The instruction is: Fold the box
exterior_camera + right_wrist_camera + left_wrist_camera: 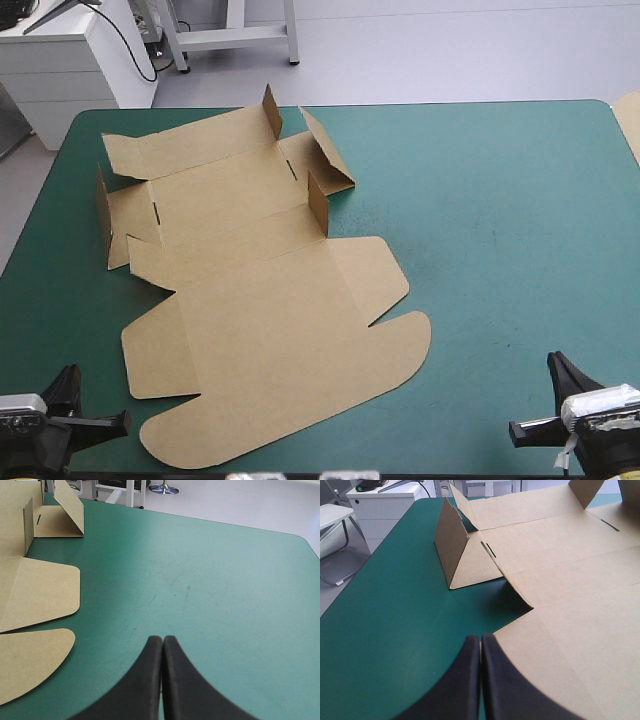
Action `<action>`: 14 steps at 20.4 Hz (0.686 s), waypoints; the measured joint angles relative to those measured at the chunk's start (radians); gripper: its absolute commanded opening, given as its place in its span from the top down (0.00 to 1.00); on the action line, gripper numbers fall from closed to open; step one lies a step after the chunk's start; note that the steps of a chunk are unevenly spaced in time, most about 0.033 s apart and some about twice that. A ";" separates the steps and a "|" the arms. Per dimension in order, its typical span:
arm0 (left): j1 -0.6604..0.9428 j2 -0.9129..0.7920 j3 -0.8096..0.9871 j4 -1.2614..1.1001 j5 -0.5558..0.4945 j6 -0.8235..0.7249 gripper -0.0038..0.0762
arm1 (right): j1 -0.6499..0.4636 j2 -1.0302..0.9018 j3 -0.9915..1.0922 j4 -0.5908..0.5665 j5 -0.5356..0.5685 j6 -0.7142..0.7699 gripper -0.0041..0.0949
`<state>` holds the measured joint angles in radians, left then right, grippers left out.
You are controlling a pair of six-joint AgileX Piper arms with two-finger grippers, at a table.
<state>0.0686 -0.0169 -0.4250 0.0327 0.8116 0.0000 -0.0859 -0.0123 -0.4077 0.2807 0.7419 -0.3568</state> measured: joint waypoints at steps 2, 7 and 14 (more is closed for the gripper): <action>0.000 0.000 0.000 0.000 0.000 0.000 0.96 | 0.000 0.000 0.000 0.000 0.000 0.000 0.98; 0.000 0.000 0.000 0.000 0.000 0.000 0.96 | 0.000 0.000 0.000 0.000 0.000 0.000 0.98; 0.000 0.000 0.000 0.000 0.000 0.000 0.96 | 0.000 0.011 -0.031 0.036 0.070 -0.011 0.98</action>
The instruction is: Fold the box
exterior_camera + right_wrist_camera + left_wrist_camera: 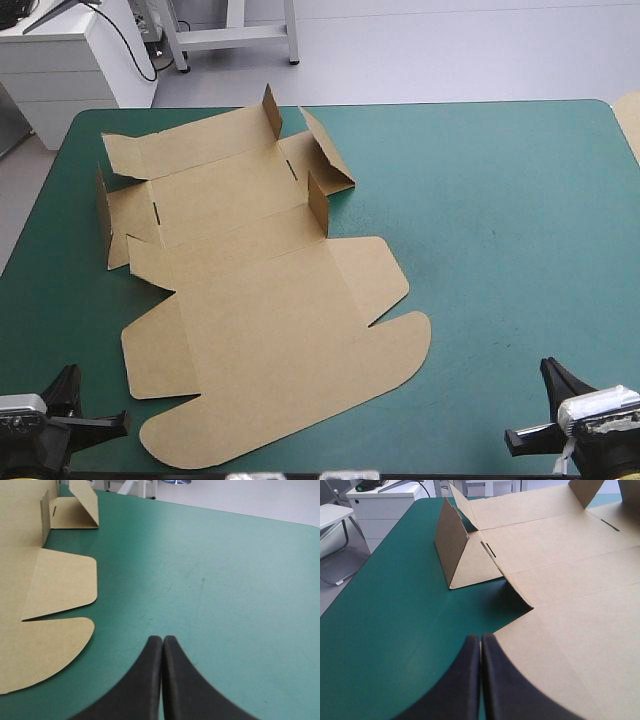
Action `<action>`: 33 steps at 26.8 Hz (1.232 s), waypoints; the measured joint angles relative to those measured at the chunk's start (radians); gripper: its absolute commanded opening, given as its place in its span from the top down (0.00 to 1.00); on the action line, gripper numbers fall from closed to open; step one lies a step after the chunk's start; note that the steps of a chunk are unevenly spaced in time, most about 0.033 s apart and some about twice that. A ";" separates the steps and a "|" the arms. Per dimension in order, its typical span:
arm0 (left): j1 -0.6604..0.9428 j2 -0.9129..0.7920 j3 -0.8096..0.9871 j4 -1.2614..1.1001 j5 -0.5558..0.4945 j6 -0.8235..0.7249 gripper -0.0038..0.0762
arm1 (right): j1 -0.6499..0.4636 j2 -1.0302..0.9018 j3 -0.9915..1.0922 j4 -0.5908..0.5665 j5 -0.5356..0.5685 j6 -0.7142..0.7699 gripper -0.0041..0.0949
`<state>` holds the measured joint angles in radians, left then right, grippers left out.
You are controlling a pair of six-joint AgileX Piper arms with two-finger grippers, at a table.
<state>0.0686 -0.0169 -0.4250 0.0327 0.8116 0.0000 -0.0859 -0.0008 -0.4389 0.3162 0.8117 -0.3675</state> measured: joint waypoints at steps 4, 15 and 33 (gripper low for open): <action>0.000 0.000 0.000 0.000 0.000 0.000 0.96 | 0.000 0.159 -0.127 0.082 0.057 -0.133 0.98; 0.000 0.000 0.000 0.000 0.000 0.000 0.96 | 0.000 0.636 -0.394 0.472 0.123 -0.382 0.96; 0.000 0.000 0.000 0.000 -0.001 0.000 0.96 | 0.000 0.999 -0.573 0.458 0.130 -0.272 0.96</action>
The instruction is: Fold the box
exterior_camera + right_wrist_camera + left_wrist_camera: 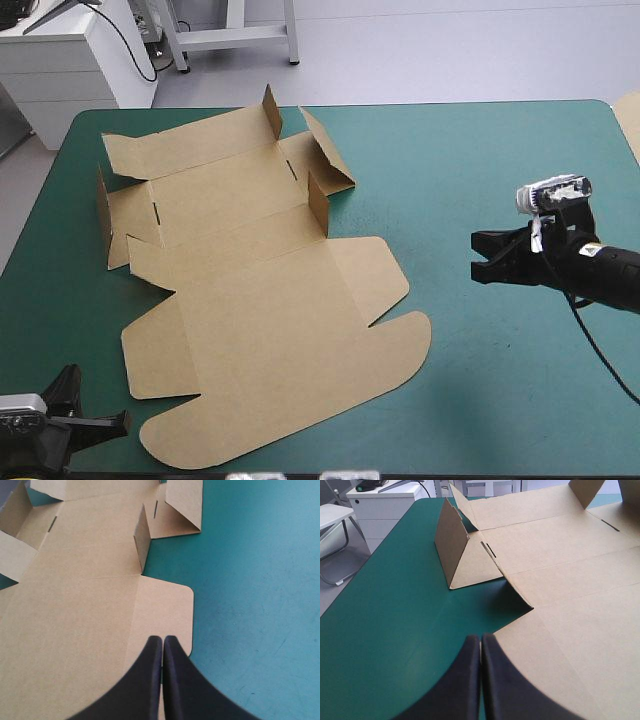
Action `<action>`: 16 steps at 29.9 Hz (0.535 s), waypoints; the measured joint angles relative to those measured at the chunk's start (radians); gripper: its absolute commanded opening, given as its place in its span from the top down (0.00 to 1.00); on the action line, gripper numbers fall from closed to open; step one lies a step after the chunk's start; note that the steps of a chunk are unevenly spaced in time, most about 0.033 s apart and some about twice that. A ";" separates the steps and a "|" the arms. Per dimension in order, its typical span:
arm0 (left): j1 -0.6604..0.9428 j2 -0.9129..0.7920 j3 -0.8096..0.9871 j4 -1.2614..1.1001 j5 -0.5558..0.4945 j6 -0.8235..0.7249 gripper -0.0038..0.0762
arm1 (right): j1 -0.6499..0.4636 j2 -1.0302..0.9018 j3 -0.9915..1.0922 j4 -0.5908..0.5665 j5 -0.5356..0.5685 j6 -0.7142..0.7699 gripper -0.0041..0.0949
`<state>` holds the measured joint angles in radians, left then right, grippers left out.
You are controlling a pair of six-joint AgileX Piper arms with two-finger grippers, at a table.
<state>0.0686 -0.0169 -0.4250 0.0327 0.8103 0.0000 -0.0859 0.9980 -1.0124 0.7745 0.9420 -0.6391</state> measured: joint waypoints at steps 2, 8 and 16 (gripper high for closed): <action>0.000 0.000 0.000 0.000 0.000 0.000 0.96 | 0.000 0.054 -0.014 -0.023 0.000 0.030 0.96; 0.000 0.000 0.000 0.000 0.000 0.000 0.96 | 0.062 0.178 -0.072 -0.203 -0.001 0.156 0.96; 0.000 0.000 0.000 0.000 0.000 0.000 0.96 | 0.475 0.235 -0.166 -0.634 -0.082 0.531 0.96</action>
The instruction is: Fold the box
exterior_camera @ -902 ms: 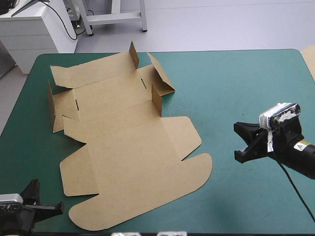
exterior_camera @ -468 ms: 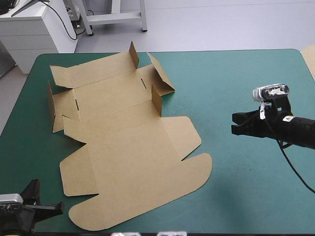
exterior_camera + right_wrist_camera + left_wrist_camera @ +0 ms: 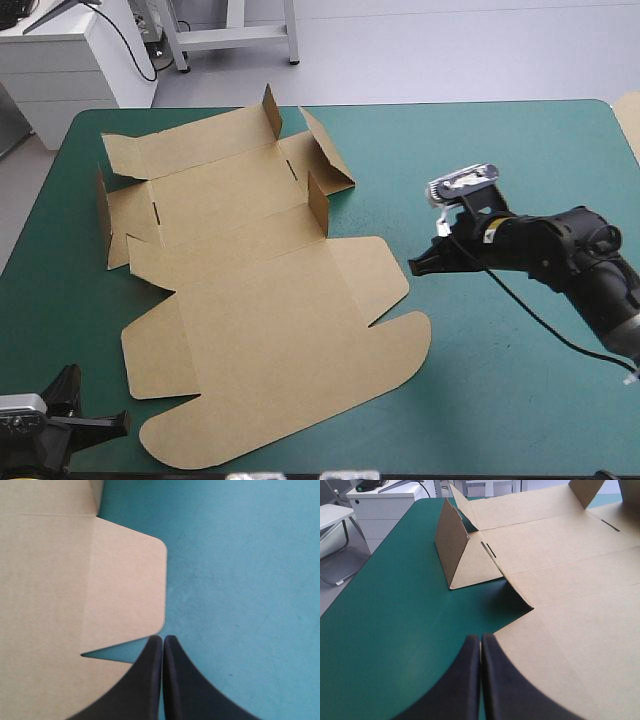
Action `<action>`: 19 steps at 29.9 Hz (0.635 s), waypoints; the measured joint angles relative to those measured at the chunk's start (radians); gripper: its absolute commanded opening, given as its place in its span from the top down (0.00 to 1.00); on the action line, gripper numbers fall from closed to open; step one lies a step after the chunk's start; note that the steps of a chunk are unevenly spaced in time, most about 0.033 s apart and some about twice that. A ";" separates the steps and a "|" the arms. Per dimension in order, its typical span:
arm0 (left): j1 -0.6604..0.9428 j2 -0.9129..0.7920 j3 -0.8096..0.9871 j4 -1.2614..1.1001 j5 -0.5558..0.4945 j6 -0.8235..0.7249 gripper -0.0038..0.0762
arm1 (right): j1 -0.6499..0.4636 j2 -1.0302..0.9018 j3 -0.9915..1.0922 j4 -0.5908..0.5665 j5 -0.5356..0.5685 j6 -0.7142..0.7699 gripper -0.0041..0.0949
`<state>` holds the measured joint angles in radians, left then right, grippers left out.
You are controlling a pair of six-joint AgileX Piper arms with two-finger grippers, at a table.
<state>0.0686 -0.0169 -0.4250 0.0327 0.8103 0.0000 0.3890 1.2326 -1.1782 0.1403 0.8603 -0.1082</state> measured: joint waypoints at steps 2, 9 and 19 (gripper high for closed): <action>0.000 0.000 0.000 0.000 0.000 0.000 0.96 | 0.069 0.032 -0.034 -0.026 -0.014 0.042 0.96; 0.000 0.000 0.000 0.000 0.000 0.000 0.96 | 0.175 0.271 -0.248 -0.007 0.005 0.061 0.95; 0.000 0.000 0.000 0.000 0.000 0.000 0.96 | 0.183 0.578 -0.615 0.031 0.149 -0.036 0.41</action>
<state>0.0686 -0.0169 -0.4250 0.0327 0.8103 0.0000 0.5723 1.8110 -1.7928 0.1718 1.0096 -0.1446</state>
